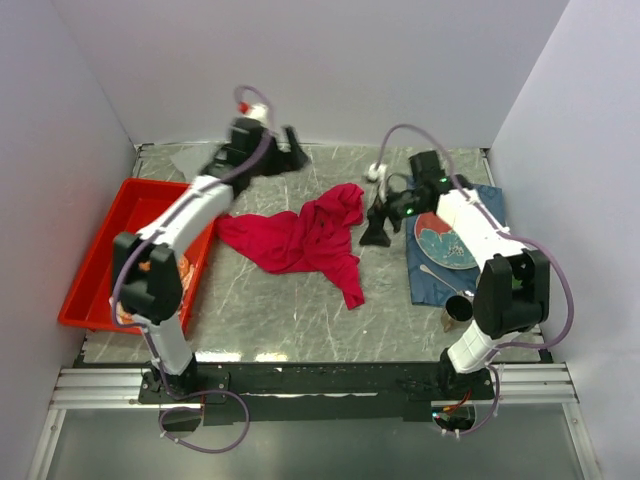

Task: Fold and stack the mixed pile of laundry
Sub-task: Place the T-shirt at the center of the board, then flatten out the T-shirt at the center of the board.

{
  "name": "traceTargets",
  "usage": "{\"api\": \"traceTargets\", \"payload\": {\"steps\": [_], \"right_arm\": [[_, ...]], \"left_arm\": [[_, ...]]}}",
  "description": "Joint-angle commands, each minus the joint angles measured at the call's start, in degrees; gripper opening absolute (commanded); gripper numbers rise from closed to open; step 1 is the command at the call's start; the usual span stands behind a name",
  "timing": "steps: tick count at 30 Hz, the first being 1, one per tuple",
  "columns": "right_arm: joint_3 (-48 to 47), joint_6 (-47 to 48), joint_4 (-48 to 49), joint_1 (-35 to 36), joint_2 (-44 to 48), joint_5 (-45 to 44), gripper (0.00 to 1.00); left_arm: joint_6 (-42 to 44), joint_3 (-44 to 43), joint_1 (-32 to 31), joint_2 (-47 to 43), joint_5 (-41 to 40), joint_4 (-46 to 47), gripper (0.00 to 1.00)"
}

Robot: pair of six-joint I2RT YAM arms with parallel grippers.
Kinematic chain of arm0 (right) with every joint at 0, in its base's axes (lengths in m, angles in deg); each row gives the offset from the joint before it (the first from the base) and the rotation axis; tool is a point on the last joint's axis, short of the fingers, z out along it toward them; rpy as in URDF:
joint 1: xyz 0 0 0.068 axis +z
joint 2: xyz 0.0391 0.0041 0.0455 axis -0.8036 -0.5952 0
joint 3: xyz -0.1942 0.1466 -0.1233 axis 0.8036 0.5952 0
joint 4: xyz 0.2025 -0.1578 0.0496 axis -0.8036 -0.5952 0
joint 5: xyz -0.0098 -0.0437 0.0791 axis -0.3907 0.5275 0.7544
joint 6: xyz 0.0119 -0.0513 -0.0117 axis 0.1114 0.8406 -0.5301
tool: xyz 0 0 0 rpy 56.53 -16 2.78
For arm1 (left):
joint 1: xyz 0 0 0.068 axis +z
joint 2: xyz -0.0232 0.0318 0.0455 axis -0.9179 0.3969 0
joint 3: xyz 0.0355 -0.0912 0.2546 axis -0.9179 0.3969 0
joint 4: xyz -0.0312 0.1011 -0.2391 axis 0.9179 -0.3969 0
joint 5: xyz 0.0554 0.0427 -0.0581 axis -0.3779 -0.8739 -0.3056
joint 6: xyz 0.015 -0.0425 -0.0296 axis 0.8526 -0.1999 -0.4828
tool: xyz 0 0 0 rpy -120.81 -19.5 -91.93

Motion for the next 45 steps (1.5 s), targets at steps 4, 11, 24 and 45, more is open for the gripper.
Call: {"api": "traceTargets", "payload": {"steps": [4, 11, 24, 45], "right_arm": [[-5.54, 20.23, 5.63, 4.38, -5.80, -1.79, 1.00], [-34.49, 32.12, -5.72, 6.13, -26.46, -6.44, 0.98], [-39.69, 28.87, -2.63, 10.62, -36.84, -15.33, 0.67], [-48.30, 0.75, 7.82, 4.73, -23.67, -20.25, 0.00]], "left_arm": [[-1.73, 15.79, 9.15, -8.80, 28.50, 1.31, 0.85], [-9.10, 31.38, -0.26, -12.23, 25.27, 10.35, 0.72], [-16.14, 23.15, -5.98, 2.25, 8.65, 4.75, 0.82], [4.21, 1.55, 0.77, -8.97, 4.09, -23.99, 0.01]]}}
